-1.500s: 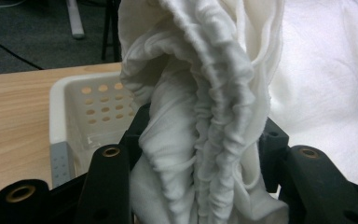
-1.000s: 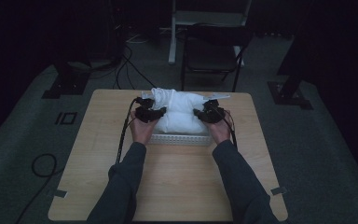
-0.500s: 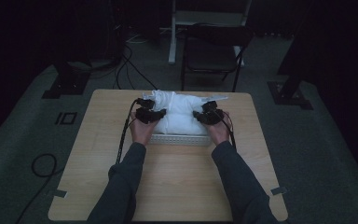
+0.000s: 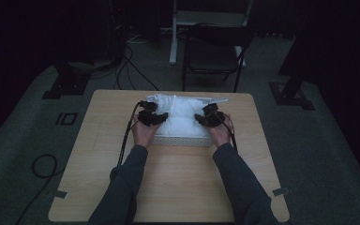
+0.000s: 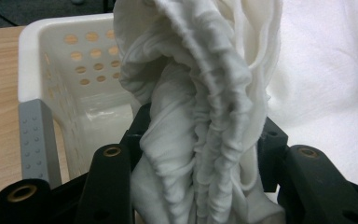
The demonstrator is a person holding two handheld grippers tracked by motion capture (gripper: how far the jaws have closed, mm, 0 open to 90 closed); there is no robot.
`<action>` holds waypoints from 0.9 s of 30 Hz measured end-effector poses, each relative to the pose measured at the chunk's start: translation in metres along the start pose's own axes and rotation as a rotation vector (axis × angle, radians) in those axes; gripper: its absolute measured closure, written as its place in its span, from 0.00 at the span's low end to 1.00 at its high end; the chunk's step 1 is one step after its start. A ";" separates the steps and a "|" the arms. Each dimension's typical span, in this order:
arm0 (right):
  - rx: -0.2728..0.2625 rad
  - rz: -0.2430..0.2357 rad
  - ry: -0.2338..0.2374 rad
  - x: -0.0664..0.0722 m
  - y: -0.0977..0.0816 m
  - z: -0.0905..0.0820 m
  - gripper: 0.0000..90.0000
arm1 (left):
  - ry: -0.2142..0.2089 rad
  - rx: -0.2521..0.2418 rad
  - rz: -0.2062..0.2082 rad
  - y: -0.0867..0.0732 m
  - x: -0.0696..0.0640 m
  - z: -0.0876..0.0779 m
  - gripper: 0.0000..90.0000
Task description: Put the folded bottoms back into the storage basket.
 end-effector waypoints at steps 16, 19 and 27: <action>0.043 -0.022 -0.041 0.003 -0.013 0.008 0.76 | 0.025 0.046 -0.010 -0.012 -0.003 0.007 0.58; 0.051 -0.028 -0.044 0.003 -0.014 0.009 0.76 | 0.037 0.067 -0.004 -0.013 -0.004 0.007 0.57; 0.080 -0.034 -0.036 0.002 -0.017 0.011 0.74 | 0.070 0.098 0.016 -0.014 -0.005 0.007 0.54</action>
Point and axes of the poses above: each handheld gripper's, and its own axes: z roughly forward along the jaws, y roughly out of its top, x roughly to its left, the point moved 2 cm from there along z, roughly forward along the jaws, and after that the axes turned 3 degrees about -y, right-handed, at the moved point
